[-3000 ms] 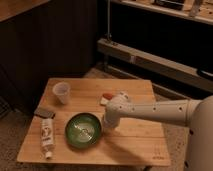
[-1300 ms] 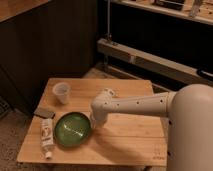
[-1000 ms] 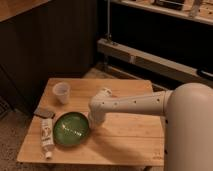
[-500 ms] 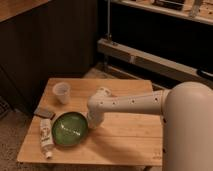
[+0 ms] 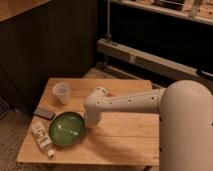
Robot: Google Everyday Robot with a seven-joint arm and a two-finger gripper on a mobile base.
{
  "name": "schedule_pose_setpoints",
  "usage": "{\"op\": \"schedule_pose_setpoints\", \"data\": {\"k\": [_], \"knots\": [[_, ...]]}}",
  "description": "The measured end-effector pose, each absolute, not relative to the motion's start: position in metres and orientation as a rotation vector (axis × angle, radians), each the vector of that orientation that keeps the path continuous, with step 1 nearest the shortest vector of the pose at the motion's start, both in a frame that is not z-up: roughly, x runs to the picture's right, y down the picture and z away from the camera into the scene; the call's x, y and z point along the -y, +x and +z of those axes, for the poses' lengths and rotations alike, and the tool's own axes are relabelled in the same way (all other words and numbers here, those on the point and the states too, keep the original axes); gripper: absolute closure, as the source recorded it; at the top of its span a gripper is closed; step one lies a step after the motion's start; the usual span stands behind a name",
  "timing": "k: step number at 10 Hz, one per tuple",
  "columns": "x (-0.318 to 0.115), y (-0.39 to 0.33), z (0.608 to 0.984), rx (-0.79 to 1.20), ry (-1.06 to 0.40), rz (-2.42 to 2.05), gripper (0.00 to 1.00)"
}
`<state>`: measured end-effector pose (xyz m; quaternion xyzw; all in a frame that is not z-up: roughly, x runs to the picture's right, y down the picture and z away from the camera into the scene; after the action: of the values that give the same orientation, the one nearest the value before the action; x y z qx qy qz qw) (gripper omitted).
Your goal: Push the ceramic bowl across the table
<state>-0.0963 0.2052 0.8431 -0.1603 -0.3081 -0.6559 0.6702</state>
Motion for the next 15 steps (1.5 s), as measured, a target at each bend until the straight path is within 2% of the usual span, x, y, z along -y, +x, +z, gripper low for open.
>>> {"op": "schedule_pose_setpoints", "data": {"k": [15], "knots": [[-0.198,-0.127,0.847,0.702,-0.351,-1.504,1.0]]}}
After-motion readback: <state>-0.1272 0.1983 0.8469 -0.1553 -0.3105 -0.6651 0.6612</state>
